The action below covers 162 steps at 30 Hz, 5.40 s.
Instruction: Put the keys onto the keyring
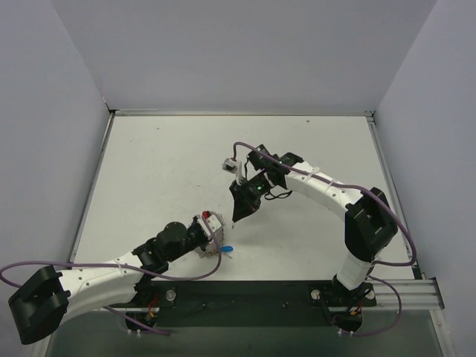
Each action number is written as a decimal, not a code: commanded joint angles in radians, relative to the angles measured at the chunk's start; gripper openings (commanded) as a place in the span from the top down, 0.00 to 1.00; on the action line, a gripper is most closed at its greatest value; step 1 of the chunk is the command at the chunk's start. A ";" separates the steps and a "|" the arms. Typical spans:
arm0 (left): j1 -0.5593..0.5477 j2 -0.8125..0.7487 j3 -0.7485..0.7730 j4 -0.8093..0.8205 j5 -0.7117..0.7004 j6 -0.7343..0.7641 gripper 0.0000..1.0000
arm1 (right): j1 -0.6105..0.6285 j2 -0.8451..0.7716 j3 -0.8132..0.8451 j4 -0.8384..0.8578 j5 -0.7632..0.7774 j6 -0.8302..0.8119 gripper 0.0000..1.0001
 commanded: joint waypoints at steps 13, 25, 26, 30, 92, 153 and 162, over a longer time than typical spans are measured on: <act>-0.006 -0.016 0.064 0.084 0.030 0.018 1.00 | 0.068 0.088 0.071 -0.018 -0.027 -0.007 1.00; -0.011 -0.039 0.053 0.101 0.038 0.007 1.00 | 0.067 0.123 0.083 0.023 -0.024 0.018 1.00; -0.011 -0.040 0.053 0.101 0.039 0.009 1.00 | 0.065 0.123 0.083 0.028 -0.021 0.019 1.00; -0.009 -0.039 0.053 0.099 0.043 0.009 1.00 | 0.065 0.117 0.079 0.036 -0.015 0.025 1.00; 0.006 -0.212 -0.097 0.369 0.245 -0.053 1.00 | 0.001 -0.460 -0.498 0.689 -0.055 -0.034 0.38; 0.006 -0.146 -0.074 0.486 0.351 -0.088 1.00 | 0.091 -0.474 -0.679 0.924 -0.167 -0.094 0.73; 0.006 -0.146 -0.079 0.474 0.351 -0.086 1.00 | 0.093 -0.549 -0.690 0.944 -0.108 -0.096 0.70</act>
